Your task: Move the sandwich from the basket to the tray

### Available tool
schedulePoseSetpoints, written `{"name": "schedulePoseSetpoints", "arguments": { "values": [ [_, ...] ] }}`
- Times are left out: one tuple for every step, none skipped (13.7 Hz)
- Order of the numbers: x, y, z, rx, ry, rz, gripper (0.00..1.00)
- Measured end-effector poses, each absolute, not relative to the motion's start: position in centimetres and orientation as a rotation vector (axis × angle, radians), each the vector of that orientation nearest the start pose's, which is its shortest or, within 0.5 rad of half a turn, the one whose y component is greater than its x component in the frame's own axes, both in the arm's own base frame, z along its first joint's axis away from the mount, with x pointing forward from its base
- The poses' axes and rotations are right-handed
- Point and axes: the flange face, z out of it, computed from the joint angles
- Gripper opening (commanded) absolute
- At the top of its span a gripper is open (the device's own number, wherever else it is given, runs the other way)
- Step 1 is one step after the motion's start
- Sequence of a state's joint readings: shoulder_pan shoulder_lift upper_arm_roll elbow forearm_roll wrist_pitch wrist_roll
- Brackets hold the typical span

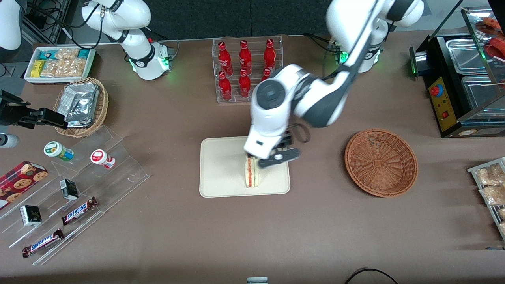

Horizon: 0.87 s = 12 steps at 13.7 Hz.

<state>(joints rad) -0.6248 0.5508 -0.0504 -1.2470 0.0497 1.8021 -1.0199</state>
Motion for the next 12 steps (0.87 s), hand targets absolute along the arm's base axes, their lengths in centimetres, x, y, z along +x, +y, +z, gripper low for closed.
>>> {"name": "schedulePoseSetpoints", "arguments": {
  "values": [
    [57.2,-41.3,46.9,-3.066,-0.565,-0.017,0.99],
    [57.6,-38.9,48.8,-3.048,-0.582,-0.001,0.99],
    [57.8,-36.6,50.5,-3.029,-0.6,0.021,0.99],
    [58.1,-34.3,52.0,-3.012,-0.622,0.04,0.99],
    [58.3,-31.9,53.3,-3.003,-0.634,0.051,0.99],
    [58.5,-29.6,54.4,-3.002,-0.623,0.061,0.99],
    [58.5,-27.6,55.1,-3.002,-0.605,0.071,0.99],
    [58.3,-25.8,55.6,-3.001,-0.588,0.082,0.99],
    [58.1,-24.0,55.9,-3.003,-0.564,0.092,0.99],
    [57.7,-22.0,56.2,-3.007,-0.532,0.102,0.99],
    [57.3,-20.1,56.7,-3.013,-0.496,0.109,0.99],
    [56.7,-18.1,57.3,-3.022,-0.458,0.112,0.99]
  ]
}}
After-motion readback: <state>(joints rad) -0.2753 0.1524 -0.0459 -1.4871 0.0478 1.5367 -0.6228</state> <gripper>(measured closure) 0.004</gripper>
